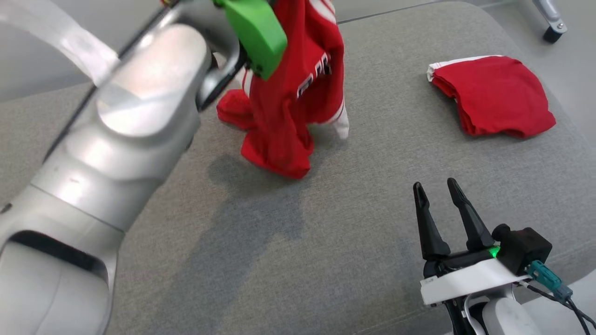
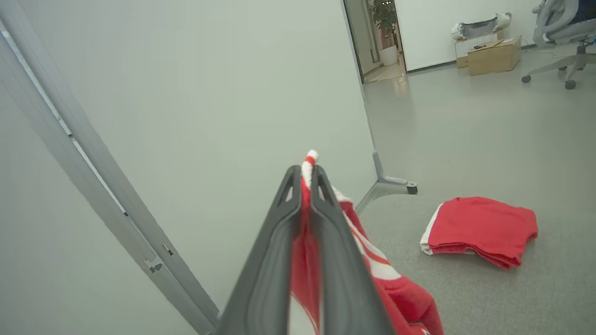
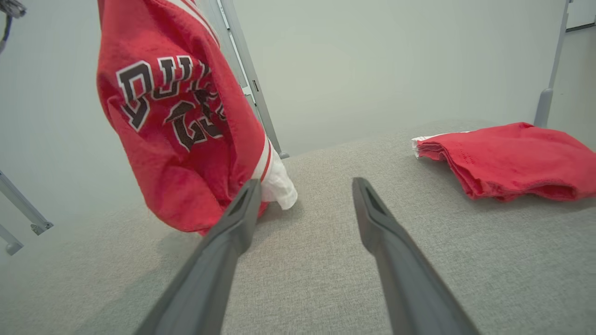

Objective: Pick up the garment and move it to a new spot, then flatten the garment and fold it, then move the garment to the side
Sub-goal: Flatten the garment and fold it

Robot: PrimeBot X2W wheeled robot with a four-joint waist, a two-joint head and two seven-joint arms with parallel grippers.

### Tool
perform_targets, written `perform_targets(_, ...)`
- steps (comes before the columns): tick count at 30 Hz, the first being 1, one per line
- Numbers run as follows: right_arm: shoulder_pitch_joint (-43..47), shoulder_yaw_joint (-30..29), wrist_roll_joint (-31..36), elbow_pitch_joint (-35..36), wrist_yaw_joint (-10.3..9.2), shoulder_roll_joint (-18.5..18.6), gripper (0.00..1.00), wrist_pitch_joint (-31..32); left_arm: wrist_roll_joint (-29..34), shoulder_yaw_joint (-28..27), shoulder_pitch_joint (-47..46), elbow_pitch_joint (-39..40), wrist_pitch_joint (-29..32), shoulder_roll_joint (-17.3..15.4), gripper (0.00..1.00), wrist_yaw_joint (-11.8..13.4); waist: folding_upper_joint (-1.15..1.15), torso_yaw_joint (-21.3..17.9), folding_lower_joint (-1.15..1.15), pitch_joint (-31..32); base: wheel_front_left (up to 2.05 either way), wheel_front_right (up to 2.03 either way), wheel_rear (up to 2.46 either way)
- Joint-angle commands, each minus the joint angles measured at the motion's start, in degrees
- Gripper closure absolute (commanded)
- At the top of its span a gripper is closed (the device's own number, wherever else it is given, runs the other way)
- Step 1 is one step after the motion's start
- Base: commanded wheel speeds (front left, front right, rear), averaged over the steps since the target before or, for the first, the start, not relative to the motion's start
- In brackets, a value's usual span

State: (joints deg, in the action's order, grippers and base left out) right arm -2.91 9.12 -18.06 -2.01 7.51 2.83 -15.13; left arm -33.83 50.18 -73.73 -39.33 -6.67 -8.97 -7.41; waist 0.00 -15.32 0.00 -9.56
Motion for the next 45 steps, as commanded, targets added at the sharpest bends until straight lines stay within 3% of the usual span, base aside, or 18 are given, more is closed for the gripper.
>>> perform_targets(1, 0.8, -0.1, -0.5, -0.1, -0.04, 0.1, 0.00, 0.0, -1.4, -1.2, -2.1, -0.2, 0.4, 0.3, 1.00, -0.1, 0.00, -1.6, 0.00, 1.4, 0.00, 0.00, 0.00)
perform_targets(5, 1.4, 0.3, -1.7, -0.4, -0.04, 0.1, 0.00, 0.0, -8.3, -8.9, -9.5, -2.6, 3.2, 2.8, 1.00, 2.8, 0.00, -3.0, 0.00, 1.8, 0.00, 0.00, 0.00)
perform_targets(9, 1.4, 0.5, -2.7, -0.4, -0.04, 0.1, 0.00, 0.0, -16.2, -17.5, -14.3, -8.9, 5.8, 4.5, 1.00, 10.2, 0.00, -3.7, 0.00, 1.9, 0.00, 0.00, 0.00)
perform_targets(12, 1.6, 0.4, -3.3, -0.5, -0.04, 0.1, 0.00, 0.0, -19.3, -21.6, -12.7, -15.6, 5.8, 4.0, 1.00, 14.9, 0.00, -4.3, 0.00, 2.8, 0.00, 0.00, 0.00)
perform_targets(14, 1.9, 0.3, -3.5, -0.5, -0.04, 0.1, 0.00, 0.0, -20.9, -23.0, -8.5, -20.7, 6.3, 2.6, 1.00, 16.3, 0.00, -4.5, 0.00, 3.5, 0.00, 0.00, 0.00)
perform_targets(20, 2.9, -0.6, -3.2, -0.2, -0.04, 0.1, 0.00, 0.0, -25.5, -26.9, 6.9, -29.8, 3.6, -1.3, 1.00, 13.9, 0.00, -3.6, 0.00, 4.8, 0.00, 0.00, 0.00)
perform_targets(25, 3.6, -1.2, -1.7, -0.1, -0.03, 0.1, 0.00, 0.0, -29.2, -30.9, 16.6, -32.4, -1.4, -4.0, 1.00, 12.0, 0.00, -1.0, 0.00, 4.9, 0.00, 0.00, 0.00)
perform_targets(31, 2.7, -0.9, -0.6, -0.2, -0.02, 0.1, 0.00, 0.0, -32.8, -35.6, 21.8, -33.3, -6.4, -7.0, 1.00, 12.1, 0.00, 2.2, 0.00, 4.2, 0.00, 0.00, 0.00)
perform_targets(38, 2.8, -0.5, -0.1, -0.8, -0.02, 0.1, 0.00, 0.0, -34.3, -38.4, 24.2, -32.9, -8.2, -8.1, 1.00, 10.2, 0.00, 6.0, 0.00, 3.9, 0.00, 0.00, 0.00)
perform_targets(39, 2.7, -0.4, 0.0, -1.0, -0.03, 0.1, 0.00, 0.0, -34.4, -38.9, 24.5, -32.4, -8.2, -8.0, 0.66, 9.4, 0.00, 6.5, 0.00, 3.9, 0.00, 0.00, 0.00)
perform_targets(40, 2.6, -0.2, 0.1, -1.2, -0.02, 0.1, 0.00, 0.0, -33.8, -38.8, 24.9, -31.7, -8.4, -8.0, 0.00, 8.5, 0.00, 7.1, 0.00, 3.9, 0.00, 0.00, 0.00)
perform_targets(43, 2.3, 0.1, 0.0, -1.7, -0.02, 0.1, 0.00, 0.0, -28.3, -38.3, 26.4, -26.1, -8.5, -9.8, 0.00, 5.7, 0.00, 8.9, 0.00, 3.7, 0.00, 0.00, 0.00)
perform_targets(45, 1.8, 0.2, -0.4, -2.4, -0.03, 0.1, 0.00, 0.0, -21.5, -39.2, 29.0, -19.0, -8.5, -11.0, 0.00, 6.3, 0.00, 10.1, 0.00, 3.4, 0.00, 0.00, 0.00)
